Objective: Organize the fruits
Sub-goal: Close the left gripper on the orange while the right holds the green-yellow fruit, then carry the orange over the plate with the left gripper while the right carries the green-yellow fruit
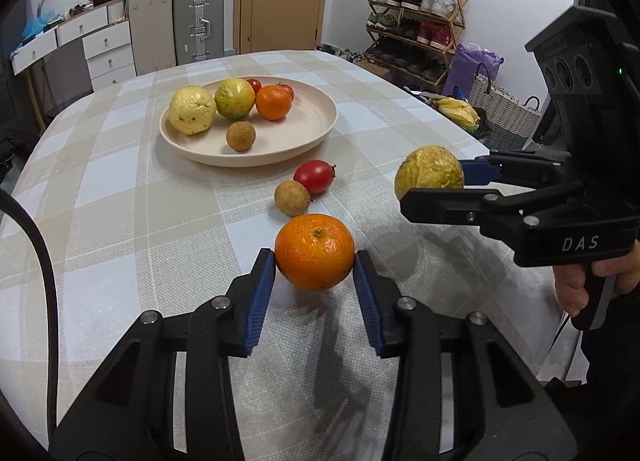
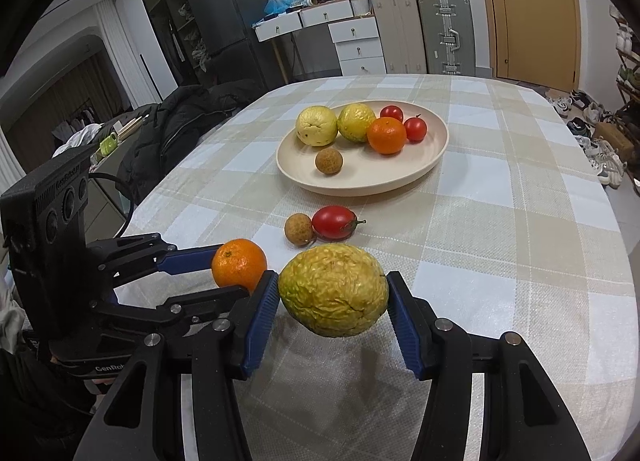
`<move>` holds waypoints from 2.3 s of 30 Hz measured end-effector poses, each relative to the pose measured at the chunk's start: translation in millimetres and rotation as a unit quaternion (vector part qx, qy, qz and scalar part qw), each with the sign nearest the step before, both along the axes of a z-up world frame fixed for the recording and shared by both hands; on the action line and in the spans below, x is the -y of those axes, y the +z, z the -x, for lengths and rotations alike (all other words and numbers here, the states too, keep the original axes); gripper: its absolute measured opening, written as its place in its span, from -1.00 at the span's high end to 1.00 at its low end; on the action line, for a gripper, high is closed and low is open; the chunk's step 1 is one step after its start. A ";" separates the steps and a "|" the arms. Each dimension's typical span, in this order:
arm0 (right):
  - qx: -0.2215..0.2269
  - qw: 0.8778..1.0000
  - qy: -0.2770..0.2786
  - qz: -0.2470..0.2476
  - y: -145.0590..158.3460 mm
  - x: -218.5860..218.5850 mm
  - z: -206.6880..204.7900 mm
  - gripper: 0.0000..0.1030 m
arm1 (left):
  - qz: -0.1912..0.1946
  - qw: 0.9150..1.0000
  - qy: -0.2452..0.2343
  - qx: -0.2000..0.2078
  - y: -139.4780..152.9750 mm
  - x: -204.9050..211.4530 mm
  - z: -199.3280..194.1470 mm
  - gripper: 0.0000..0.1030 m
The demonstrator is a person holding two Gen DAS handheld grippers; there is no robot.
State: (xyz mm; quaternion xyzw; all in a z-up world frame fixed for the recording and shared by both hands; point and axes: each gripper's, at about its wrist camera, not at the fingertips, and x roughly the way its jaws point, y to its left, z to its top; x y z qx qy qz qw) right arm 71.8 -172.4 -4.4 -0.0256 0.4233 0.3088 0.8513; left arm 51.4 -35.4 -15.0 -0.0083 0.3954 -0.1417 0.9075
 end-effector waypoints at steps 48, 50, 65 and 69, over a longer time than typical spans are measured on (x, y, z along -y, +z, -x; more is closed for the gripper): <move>0.009 0.999 -0.034 -0.041 -2.2 -0.1 -22.7 0.05 | 0.007 0.995 0.079 0.054 21.7 -45.1 -23.6 0.27; 0.010 0.998 -0.043 -0.046 0.9 2.0 -28.9 0.05 | 0.009 0.995 0.081 0.058 24.0 -46.6 -27.6 0.27; 0.022 0.993 -0.080 -0.079 13.8 3.1 -64.4 0.04 | 0.002 0.992 0.104 0.071 22.0 -49.1 -68.8 0.27; 0.022 0.993 -0.084 -0.074 11.9 -4.9 -73.0 0.04 | -0.001 0.992 0.109 0.066 17.0 -50.3 -82.5 0.27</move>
